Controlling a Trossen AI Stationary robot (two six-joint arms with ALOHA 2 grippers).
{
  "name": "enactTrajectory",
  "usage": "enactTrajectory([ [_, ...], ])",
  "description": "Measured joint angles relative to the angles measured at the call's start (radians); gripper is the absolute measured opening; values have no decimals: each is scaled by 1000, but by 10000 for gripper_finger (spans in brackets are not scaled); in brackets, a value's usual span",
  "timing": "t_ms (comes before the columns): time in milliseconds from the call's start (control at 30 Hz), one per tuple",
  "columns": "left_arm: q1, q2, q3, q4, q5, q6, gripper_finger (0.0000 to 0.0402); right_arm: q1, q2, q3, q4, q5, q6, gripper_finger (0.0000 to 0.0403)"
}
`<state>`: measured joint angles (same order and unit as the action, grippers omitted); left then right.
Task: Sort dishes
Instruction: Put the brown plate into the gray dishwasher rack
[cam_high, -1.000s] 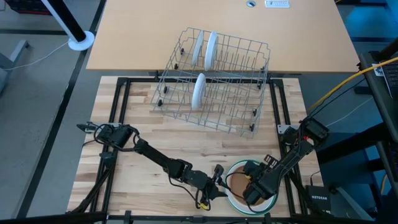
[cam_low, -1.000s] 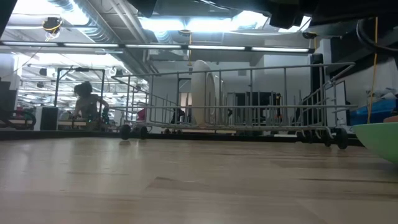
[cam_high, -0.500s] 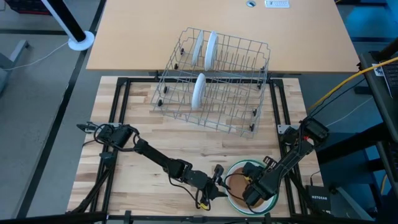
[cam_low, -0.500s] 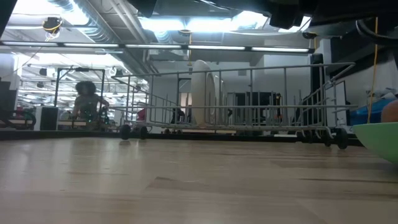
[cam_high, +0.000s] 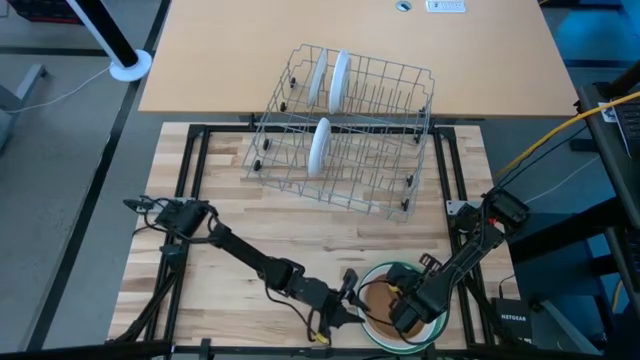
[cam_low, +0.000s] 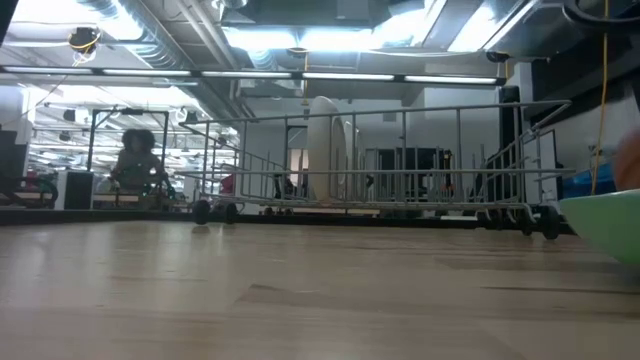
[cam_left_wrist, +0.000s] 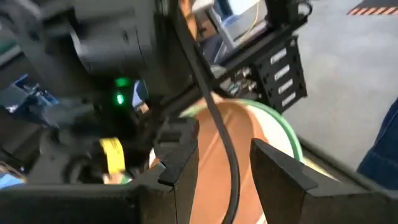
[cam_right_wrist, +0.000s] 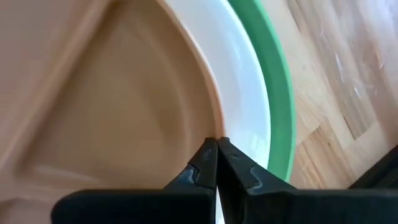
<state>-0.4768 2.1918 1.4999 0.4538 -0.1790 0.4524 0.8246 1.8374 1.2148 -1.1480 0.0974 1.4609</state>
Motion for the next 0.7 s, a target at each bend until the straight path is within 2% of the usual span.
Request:
enactTrajectory([
  [400,-33,-10,0,-175,-1,46,136,0,-1,0,56,27,6,2],
  [700,-62,-10,0,-180,-15,100,136,-1,0,0,127,23,10,1],
])
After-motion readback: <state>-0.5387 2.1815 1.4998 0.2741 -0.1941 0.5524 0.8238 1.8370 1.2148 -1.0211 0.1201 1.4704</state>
